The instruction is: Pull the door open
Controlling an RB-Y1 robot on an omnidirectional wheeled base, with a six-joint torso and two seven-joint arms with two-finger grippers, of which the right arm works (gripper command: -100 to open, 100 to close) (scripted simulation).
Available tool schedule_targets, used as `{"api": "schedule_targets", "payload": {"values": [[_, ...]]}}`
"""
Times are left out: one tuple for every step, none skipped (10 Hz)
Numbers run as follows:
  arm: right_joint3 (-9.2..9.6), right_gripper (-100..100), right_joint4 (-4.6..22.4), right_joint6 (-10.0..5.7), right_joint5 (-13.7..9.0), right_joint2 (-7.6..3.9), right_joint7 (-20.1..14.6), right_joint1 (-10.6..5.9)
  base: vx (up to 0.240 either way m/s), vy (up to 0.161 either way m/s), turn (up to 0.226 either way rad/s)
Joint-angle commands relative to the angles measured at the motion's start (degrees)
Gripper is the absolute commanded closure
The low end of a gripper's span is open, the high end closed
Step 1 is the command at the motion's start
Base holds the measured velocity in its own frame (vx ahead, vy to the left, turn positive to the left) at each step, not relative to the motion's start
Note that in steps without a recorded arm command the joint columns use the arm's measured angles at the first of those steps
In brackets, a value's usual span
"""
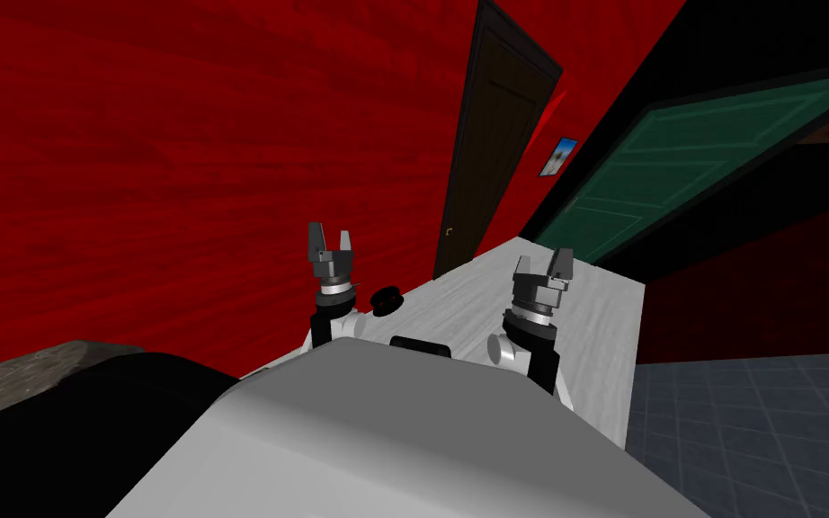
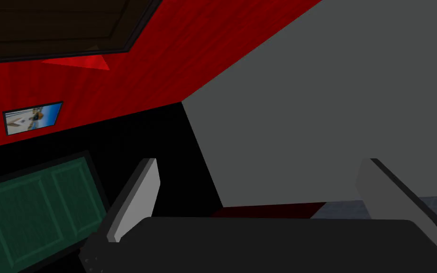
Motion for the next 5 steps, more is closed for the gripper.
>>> {"api": "schedule_targets", "payload": {"values": [[0.15, -100, 2.13, -0.54, -0.17, -0.86, -0.64, -0.5, 0.018, -0.052, 0.119], [0.19, -100, 2.74, -0.7, -0.21, -1.09, -0.83, -0.65, 0.102, -0.051, 0.107], [0.27, -100, 3.96, -1.01, -0.31, -1.55, -1.2, -0.94, 0.121, -0.035, 0.068], [0.37, -100, 5.46, -1.39, -0.43, -2.08, -1.65, -1.29, 0.137, -0.046, 0.126], [0.49, -100, 7.22, -1.84, -0.56, -2.68, -2.18, -1.71, 0.138, -0.063, 0.145]]}}
